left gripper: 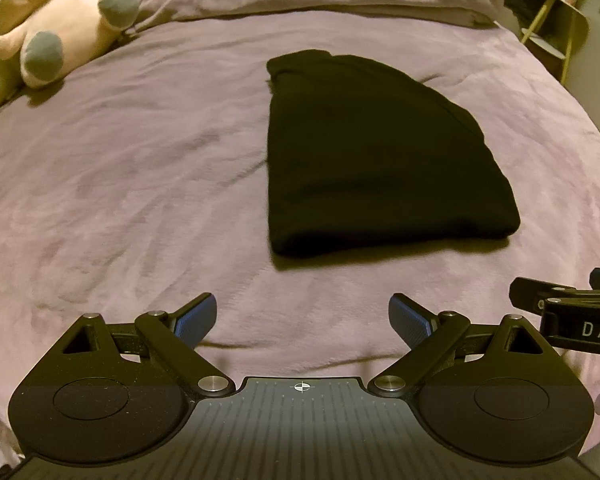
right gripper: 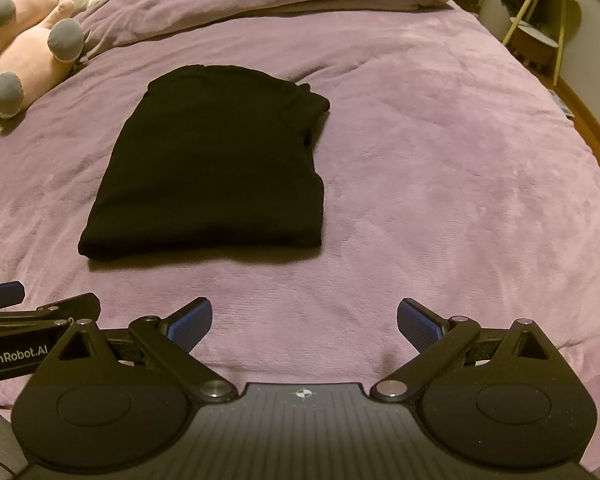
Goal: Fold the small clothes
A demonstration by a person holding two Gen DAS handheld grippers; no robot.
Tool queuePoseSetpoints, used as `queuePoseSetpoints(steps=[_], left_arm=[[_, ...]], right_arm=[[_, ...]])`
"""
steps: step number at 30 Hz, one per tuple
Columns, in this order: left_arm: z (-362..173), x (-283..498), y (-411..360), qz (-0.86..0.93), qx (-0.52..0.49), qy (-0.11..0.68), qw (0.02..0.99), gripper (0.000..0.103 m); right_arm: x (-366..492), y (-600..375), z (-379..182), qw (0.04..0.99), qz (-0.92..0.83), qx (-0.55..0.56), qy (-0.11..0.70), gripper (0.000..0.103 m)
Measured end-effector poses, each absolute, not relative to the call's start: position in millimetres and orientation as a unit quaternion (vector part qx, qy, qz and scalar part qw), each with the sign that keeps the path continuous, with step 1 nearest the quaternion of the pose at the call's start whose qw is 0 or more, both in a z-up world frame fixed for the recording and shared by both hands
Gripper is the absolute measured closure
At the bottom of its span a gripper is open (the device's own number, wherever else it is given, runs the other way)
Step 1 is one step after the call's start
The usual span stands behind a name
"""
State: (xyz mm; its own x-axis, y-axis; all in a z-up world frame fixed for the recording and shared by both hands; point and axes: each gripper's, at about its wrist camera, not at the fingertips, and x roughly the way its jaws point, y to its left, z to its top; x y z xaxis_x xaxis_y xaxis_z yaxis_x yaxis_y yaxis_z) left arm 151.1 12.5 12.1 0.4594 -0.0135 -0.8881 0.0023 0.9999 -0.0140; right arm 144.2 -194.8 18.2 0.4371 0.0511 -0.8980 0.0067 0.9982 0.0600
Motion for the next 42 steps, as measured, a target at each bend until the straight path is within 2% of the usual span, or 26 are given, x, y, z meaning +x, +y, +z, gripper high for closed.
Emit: queuePoseSetpoints(steps=[42], left_arm=[[12.8, 151.5, 12.3, -0.001, 0.000, 0.511, 0.860, 0.005]], right_arm=[[143.0, -193.2, 17.0, 0.853, 0.004, 0.009, 0.522, 0.004]])
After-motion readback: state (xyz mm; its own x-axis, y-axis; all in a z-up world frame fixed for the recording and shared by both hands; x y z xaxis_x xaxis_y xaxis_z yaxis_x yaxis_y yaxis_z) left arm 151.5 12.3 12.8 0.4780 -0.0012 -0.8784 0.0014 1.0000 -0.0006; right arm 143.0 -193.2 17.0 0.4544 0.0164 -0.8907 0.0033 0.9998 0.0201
